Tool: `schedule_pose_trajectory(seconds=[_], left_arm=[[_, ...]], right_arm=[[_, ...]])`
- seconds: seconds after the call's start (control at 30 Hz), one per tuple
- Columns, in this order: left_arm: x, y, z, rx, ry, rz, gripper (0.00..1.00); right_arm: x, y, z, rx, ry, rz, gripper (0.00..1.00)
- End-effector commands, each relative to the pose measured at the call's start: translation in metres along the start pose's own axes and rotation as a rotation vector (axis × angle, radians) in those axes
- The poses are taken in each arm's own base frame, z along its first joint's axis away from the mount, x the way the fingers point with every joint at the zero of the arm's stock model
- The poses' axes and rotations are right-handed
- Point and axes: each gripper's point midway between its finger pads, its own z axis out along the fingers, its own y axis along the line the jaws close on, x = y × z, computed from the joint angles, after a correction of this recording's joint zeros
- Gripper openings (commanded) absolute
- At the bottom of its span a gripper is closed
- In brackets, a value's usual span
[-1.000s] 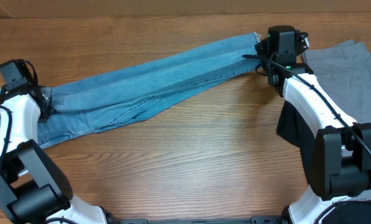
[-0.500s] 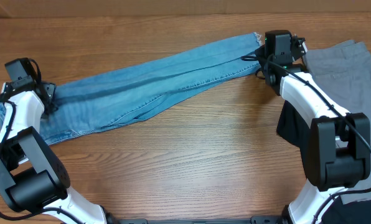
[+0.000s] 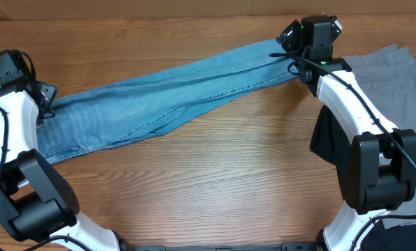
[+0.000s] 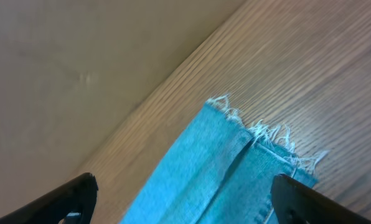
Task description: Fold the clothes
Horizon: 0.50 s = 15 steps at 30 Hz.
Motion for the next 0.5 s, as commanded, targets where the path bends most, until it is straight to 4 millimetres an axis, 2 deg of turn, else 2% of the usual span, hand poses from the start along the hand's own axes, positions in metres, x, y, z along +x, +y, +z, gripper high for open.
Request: schedule_pose_trajectory(seconds=[0.0,0.03,0.1,0.3,0.47], left_arm=[[0.016,-0.019,-0.018,0.106,0.09,0.138,0.6],[0.022,-0.018,-0.018,0.106,0.115,0.148,0.62],[0.034,-0.015,-0.017,0.095,0.162,0.19,0.77],[0.071,0.007,-0.006,-0.013,0.3,0.235,0.75],[0.074,-0.002,0.025,-0.004,0.292,0.243,0.72]], right_arm=[[0.009,0.016,-0.003,-0.067,0.066,-0.074,0.8],[0.012,0.015,-0.004,-0.069,0.08,-0.075,0.79],[0.017,0.015,-0.004,-0.075,0.104,-0.099,0.8],[0.028,0.005,-0.005,-0.041,0.156,-0.106,0.84],[0.037,-0.002,-0.006,-0.012,0.195,-0.109,0.91]])
